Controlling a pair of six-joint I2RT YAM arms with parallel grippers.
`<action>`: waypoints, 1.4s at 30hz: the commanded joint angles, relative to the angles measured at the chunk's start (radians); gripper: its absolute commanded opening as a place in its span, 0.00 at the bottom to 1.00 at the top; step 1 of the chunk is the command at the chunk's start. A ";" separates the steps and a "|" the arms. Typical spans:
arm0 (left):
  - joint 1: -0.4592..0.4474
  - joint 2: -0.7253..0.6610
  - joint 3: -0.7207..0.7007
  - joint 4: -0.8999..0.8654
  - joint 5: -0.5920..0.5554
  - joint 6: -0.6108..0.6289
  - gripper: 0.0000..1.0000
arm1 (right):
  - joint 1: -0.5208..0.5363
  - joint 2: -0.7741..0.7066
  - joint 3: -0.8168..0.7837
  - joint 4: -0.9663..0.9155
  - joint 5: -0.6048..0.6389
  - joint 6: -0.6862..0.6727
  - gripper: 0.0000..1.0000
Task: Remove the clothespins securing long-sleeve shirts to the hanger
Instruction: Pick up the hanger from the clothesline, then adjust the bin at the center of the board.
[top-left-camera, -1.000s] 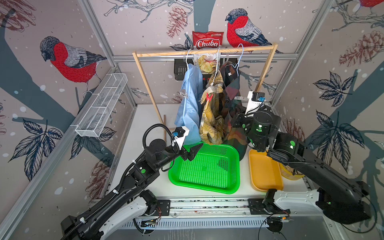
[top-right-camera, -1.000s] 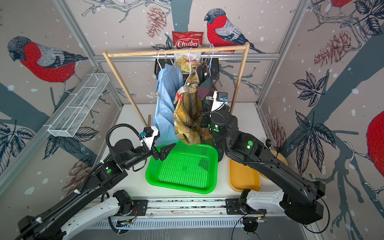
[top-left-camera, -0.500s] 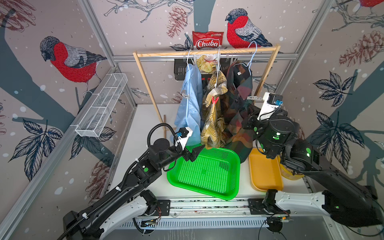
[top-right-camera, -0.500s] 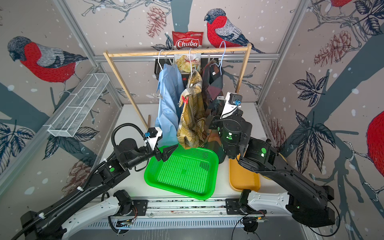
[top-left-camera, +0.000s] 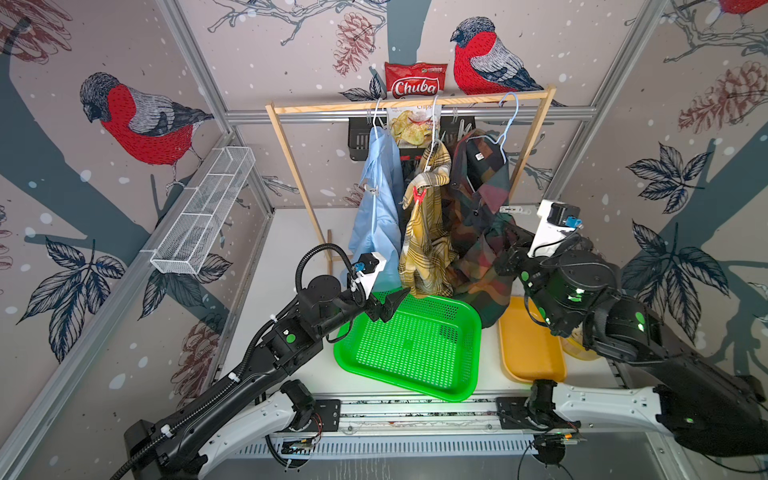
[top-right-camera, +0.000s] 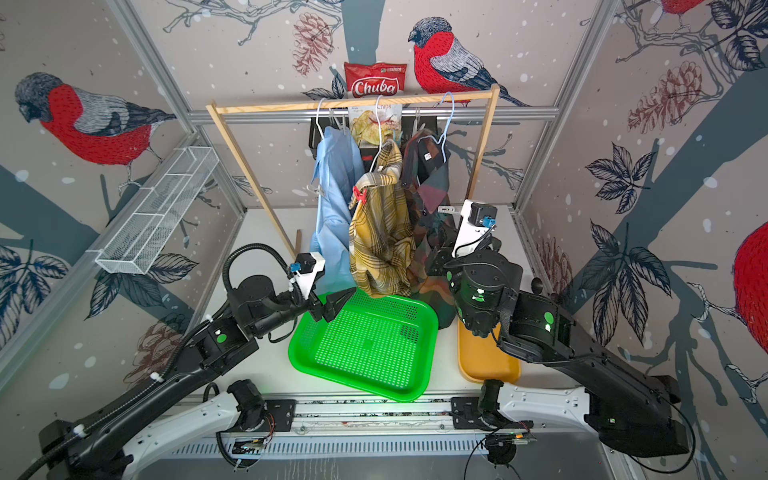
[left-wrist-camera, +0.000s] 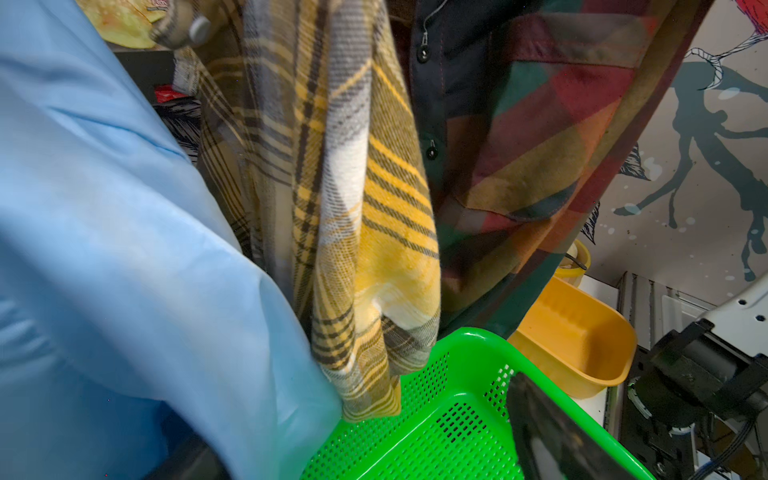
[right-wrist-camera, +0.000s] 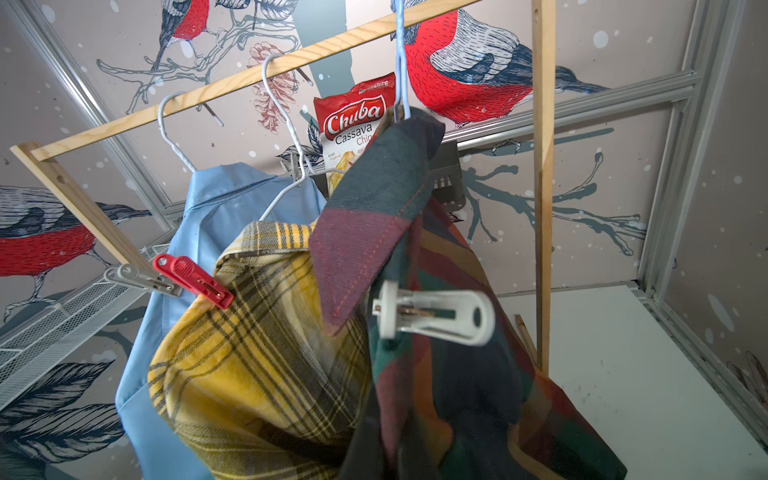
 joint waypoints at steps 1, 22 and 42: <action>-0.003 -0.032 0.032 -0.040 -0.056 -0.002 0.89 | 0.025 -0.022 0.006 0.008 0.009 0.021 0.00; -0.309 0.141 -0.078 -0.103 -0.051 -0.233 0.81 | 0.047 -0.074 0.058 0.070 0.074 -0.081 0.00; -0.259 0.878 0.089 0.306 -0.185 -0.424 0.79 | 0.045 -0.056 0.146 0.161 0.103 -0.222 0.00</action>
